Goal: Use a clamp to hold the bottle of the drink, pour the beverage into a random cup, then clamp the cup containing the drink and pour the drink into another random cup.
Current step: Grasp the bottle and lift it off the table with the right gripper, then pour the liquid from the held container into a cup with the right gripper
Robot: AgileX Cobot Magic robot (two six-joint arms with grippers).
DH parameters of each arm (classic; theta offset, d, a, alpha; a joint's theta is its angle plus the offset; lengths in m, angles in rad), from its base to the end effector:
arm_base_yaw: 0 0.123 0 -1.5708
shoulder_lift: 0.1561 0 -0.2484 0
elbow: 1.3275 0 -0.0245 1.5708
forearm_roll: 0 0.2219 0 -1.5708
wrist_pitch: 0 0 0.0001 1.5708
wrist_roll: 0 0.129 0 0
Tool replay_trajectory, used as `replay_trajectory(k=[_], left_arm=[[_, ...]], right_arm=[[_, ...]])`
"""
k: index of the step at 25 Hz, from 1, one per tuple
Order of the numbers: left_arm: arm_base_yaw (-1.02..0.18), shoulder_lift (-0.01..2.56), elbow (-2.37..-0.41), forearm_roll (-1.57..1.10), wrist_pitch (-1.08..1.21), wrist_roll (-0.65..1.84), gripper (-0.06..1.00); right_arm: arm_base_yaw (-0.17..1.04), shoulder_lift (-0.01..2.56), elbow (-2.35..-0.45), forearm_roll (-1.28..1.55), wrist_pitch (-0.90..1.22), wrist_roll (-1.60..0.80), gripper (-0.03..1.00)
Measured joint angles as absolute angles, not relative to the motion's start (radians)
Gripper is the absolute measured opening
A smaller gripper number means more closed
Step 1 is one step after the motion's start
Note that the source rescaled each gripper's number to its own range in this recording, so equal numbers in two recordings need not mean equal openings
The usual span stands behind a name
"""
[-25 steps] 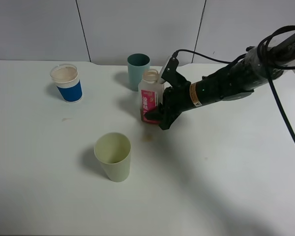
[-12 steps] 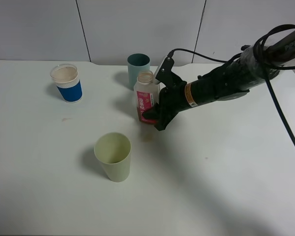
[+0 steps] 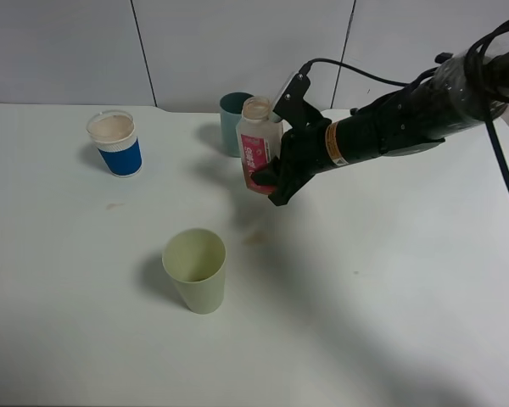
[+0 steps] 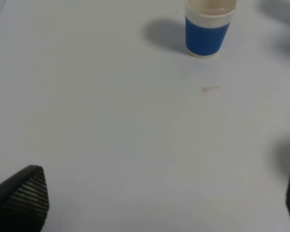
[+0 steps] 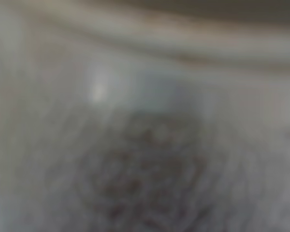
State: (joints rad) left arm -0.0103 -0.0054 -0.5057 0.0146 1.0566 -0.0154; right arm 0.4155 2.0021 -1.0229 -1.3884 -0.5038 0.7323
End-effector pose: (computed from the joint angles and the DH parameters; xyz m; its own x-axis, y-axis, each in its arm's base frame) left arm 0.0396 0.0012 0.2484 -0.4423 -0.0037 -0.8968 -0.0047 1.0000 -0.0018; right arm 0.3191 0.2076 0.0915 -0.1365 -0.6277 -0.7664 -0.9174 0.3720 -0.1413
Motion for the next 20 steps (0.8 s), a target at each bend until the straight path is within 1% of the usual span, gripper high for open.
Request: replay_trajectory(k=[9,16,20], left_arm=[[-0.010,-0.005,-0.506,0.015,1.057,-0.015,1.00],[-0.010,-0.005,-0.506,0.015,1.057,-0.015,1.00],[-0.010,-0.005,-0.506,0.015,1.057,-0.015,1.00]], right_arm=[[0.416,1.925,-1.023,-1.384,-0.417,0.785,0.01],[0.416,1.870,-1.022,-1.318,-0.397,0.791,0.01],[0.416,1.847,-1.022,-1.278,-0.335,0.791,0.01]])
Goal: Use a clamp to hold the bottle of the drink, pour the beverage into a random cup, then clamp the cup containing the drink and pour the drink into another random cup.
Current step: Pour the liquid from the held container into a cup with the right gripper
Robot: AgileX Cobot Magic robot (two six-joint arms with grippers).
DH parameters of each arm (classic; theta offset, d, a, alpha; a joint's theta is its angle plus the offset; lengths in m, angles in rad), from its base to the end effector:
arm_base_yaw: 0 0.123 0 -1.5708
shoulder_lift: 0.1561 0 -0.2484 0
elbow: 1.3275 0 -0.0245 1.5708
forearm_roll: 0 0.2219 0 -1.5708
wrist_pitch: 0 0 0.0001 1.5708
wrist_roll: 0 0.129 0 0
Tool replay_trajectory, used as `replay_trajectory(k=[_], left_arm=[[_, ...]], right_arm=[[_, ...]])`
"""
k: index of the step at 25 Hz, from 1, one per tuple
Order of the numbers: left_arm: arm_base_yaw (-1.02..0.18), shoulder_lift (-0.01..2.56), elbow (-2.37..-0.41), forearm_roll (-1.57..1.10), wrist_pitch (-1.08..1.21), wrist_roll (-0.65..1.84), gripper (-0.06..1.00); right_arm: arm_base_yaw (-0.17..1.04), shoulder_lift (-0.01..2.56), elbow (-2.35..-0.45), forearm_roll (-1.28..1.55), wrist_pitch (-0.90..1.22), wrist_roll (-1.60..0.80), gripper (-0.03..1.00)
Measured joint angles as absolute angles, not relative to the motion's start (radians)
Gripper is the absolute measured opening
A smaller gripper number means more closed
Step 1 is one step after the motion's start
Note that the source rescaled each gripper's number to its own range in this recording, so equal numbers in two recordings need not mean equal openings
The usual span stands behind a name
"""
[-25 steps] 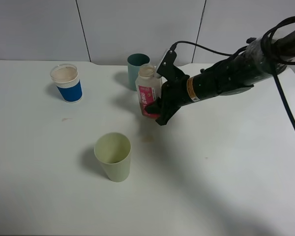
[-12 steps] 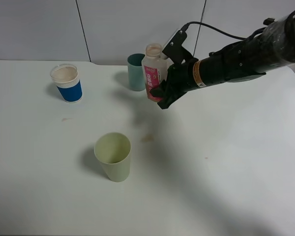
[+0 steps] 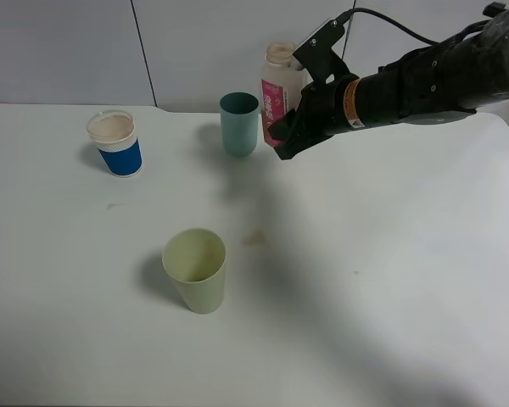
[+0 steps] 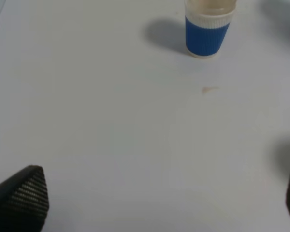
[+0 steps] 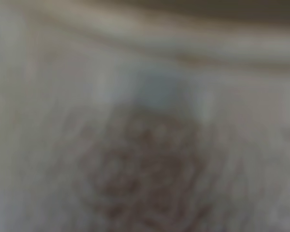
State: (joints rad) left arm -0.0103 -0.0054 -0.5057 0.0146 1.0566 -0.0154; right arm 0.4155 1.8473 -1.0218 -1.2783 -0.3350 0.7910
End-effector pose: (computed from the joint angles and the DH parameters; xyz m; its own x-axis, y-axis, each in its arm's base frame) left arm 0.0396 0.0012 0.2484 -0.4423 -0.0037 -0.8968 -0.0047 1.0000 -0.0018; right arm 0.3341 0.1917 0.1443 -0.2068 -0.5621 -0.8008 -0.7949 0.5737 -0.1974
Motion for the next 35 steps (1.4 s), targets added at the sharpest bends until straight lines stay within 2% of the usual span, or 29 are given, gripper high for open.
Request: replay_trajectory(k=[13,21,35], left_arm=[[-0.010,-0.005,-0.506,0.015,1.057,-0.015,1.00],[-0.010,-0.005,-0.506,0.015,1.057,-0.015,1.00],[-0.010,-0.005,-0.506,0.015,1.057,-0.015,1.00]], right_arm=[[0.416,1.814,-1.021,-1.212,-0.119,0.773,0.01],[0.416,1.814,-1.021,-1.186,-0.083,0.753,0.01],[0.528,1.814,-1.021,-1.050,-0.028,0.549,0.01]])
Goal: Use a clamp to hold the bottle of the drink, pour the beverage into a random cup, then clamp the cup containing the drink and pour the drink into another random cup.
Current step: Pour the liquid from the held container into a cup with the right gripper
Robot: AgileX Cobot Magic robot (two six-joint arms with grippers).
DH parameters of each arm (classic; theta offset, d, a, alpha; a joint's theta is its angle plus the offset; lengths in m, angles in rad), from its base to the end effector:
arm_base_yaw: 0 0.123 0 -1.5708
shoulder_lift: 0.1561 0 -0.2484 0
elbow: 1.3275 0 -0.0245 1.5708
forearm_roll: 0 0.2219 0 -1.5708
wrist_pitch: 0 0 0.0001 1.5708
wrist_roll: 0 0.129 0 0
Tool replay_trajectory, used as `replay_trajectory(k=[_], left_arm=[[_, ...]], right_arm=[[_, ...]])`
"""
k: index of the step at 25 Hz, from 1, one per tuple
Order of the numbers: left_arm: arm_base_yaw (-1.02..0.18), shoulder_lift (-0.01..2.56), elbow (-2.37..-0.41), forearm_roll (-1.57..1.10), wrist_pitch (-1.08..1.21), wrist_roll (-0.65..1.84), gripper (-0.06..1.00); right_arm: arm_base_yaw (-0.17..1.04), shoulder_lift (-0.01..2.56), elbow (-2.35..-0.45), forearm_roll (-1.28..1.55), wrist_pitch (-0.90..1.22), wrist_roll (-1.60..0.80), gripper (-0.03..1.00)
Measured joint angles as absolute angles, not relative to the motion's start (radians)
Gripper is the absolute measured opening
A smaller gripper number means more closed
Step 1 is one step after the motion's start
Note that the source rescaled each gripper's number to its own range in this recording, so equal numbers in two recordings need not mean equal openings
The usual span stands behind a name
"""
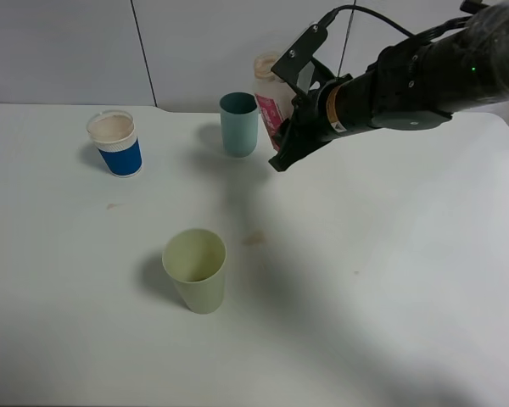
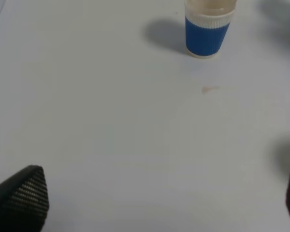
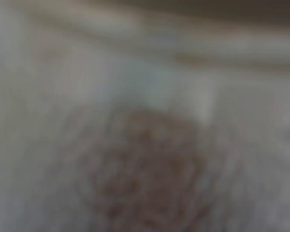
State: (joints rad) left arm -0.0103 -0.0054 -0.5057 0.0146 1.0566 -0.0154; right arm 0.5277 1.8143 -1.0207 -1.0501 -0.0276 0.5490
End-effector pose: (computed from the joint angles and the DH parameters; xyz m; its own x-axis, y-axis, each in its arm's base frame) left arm 0.0396 0.0012 0.2484 -0.4423 -0.0037 -0.8968 -0.0047 1.0000 -0.0018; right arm 0.3273 0.1942 0.1440 -0.2345 -0.6924 -0.6823 -0.7205 0.5950 -0.3562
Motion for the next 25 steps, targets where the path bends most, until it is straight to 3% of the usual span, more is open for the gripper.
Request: replay_trajectory(k=[13,25], left_arm=[[-0.010,-0.005,-0.506,0.015,1.057,-0.015,1.00],[-0.010,-0.005,-0.506,0.015,1.057,-0.015,1.00]], right_arm=[[0.665,1.773,-1.021,-1.006,0.122,0.527,0.01],[0.735,1.570,-0.837,-0.778,0.258,0.231,0.01]])
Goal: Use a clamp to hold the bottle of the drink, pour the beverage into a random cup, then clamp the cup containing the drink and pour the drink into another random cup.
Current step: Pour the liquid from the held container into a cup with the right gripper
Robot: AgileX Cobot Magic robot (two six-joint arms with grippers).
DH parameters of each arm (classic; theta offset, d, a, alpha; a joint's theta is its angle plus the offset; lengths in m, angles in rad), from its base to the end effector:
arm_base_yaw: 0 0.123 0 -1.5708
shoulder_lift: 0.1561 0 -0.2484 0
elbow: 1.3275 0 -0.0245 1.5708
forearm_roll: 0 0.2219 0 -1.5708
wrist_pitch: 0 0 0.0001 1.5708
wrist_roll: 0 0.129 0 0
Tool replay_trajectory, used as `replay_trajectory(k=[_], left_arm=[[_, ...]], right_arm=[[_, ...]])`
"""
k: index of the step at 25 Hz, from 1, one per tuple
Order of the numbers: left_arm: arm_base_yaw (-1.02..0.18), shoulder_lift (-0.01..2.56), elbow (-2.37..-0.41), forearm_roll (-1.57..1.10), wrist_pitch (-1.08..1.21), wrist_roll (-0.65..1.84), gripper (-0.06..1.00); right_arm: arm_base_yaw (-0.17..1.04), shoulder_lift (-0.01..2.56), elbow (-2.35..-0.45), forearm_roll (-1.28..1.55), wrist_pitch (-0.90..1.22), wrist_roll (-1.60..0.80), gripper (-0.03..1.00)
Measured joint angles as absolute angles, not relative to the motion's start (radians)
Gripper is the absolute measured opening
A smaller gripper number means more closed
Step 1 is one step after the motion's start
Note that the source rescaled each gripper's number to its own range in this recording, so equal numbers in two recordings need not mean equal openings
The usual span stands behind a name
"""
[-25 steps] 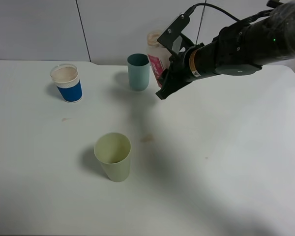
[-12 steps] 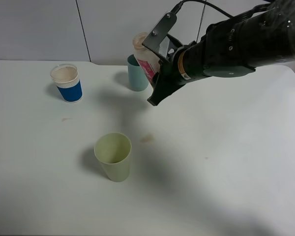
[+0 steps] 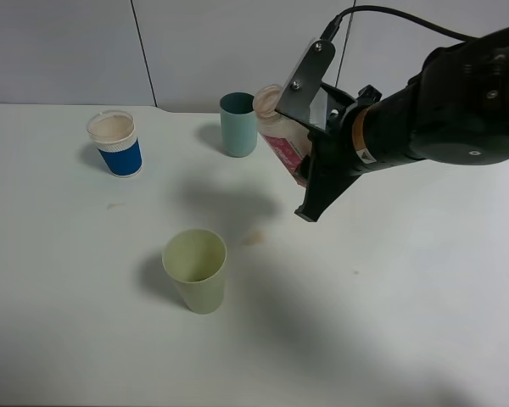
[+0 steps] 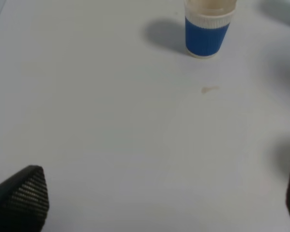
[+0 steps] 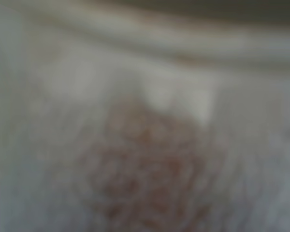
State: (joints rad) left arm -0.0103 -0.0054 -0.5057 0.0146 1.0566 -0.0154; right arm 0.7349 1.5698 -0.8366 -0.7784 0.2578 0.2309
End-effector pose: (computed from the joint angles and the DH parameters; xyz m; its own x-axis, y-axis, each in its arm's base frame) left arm 0.0396 0.0012 0.2484 -0.4423 -0.0037 -0.8968 -0.0047 1.0000 -0.0018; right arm 0.2498 0.1945 0.1606 -0.1842 -0.8377 -0.5141 -0.7693 0.4485 -0.4551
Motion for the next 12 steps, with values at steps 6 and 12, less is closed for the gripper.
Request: replay_trajectory(k=[6,12], left_arm=[[-0.010,-0.005,-0.506,0.015,1.057,-0.015,1.00],[-0.010,-0.005,-0.506,0.015,1.057,-0.015,1.00]], right_arm=[[0.735,1.499,-0.793,-0.767,0.292,0.179,0.01],[0.743,1.499,-0.790,-0.765,0.306,0.046,0.01]])
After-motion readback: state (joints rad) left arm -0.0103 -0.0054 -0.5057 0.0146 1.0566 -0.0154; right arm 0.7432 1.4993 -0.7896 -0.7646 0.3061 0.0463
